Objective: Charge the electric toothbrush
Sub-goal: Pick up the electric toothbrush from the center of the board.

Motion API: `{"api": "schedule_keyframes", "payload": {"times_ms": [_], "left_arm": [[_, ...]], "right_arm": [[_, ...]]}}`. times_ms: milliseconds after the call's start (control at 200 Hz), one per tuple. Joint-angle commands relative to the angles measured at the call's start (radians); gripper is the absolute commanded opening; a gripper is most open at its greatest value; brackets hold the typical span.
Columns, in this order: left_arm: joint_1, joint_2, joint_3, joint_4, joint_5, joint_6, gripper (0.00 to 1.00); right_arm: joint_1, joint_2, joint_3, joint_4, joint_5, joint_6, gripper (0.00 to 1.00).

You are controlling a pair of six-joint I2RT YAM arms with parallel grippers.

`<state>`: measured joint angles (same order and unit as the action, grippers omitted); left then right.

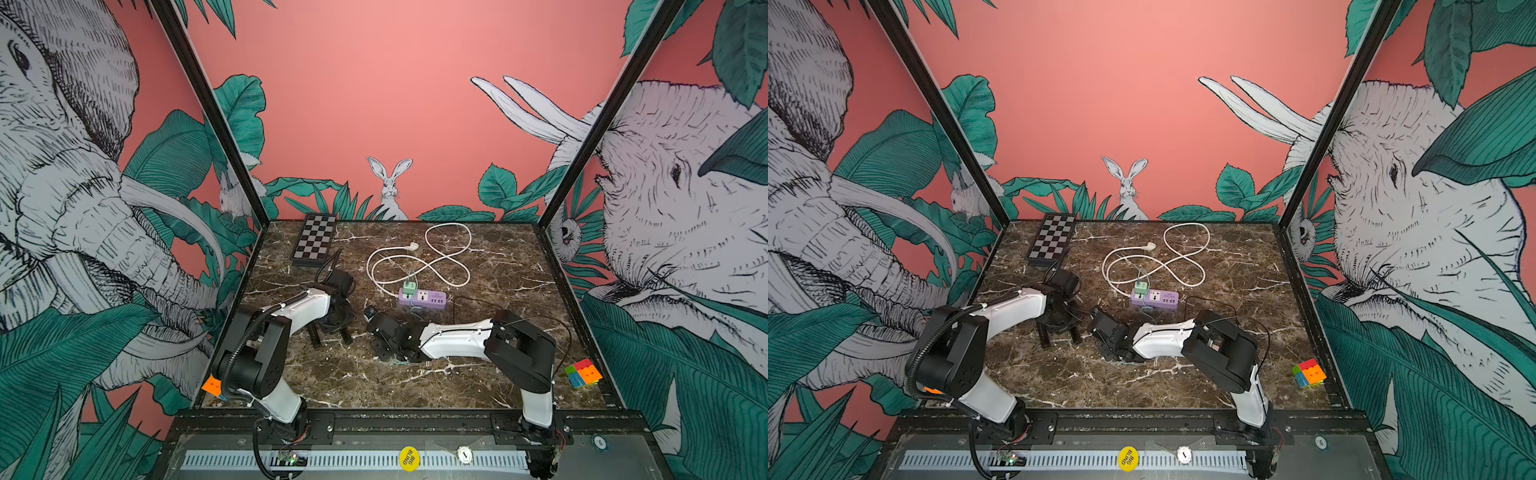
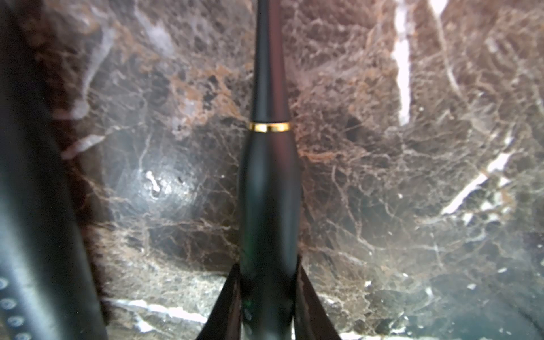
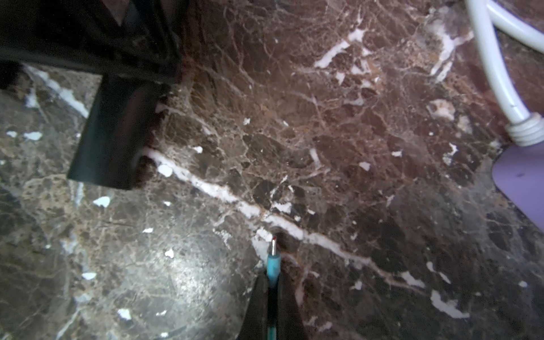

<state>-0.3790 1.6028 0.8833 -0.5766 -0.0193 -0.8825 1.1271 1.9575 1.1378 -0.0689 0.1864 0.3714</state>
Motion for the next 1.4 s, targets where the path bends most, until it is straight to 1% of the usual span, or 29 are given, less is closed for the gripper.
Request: {"api": "schedule_keyframes", "payload": {"times_ms": [0,155,290,380,475,645,880,1035,1130,1270,1390], "left_arm": [[-0.002,-0.037,-0.024,-0.062,0.014,-0.014,0.00],[-0.003,-0.104,-0.027,-0.056,0.045,-0.041,0.00],[-0.003,-0.204,-0.027,-0.071,0.031,-0.078,0.00],[-0.003,-0.273,-0.030,-0.057,0.033,-0.100,0.00],[-0.003,-0.324,-0.017,-0.059,0.064,-0.122,0.00],[-0.002,-0.360,0.036,-0.114,0.113,-0.159,0.00],[-0.003,-0.356,0.077,-0.174,0.162,-0.176,0.00],[-0.003,-0.354,0.077,-0.191,0.179,-0.182,0.00],[-0.002,-0.359,0.073,-0.191,0.179,-0.182,0.00],[-0.002,-0.365,0.069,-0.191,0.170,-0.183,0.00],[-0.002,-0.363,0.063,-0.191,0.172,-0.188,0.00]], "right_arm": [[-0.010,0.031,-0.085,-0.111,-0.047,-0.008,0.00],[-0.017,-0.104,-0.178,0.047,-0.199,-0.029,0.00],[-0.044,-0.198,-0.240,0.174,-0.369,-0.015,0.00],[-0.059,-0.222,-0.250,0.225,-0.473,-0.003,0.00],[-0.070,-0.231,-0.255,0.278,-0.575,0.012,0.00],[-0.091,-0.260,-0.287,0.423,-0.692,0.082,0.00],[-0.099,-0.264,-0.256,0.427,-0.685,0.087,0.00],[-0.104,-0.274,-0.235,0.417,-0.612,0.099,0.00],[-0.104,-0.282,-0.228,0.432,-0.597,0.113,0.00],[-0.105,-0.296,-0.205,0.387,-0.524,0.130,0.00],[-0.105,-0.294,-0.189,0.380,-0.533,0.153,0.00]]}}
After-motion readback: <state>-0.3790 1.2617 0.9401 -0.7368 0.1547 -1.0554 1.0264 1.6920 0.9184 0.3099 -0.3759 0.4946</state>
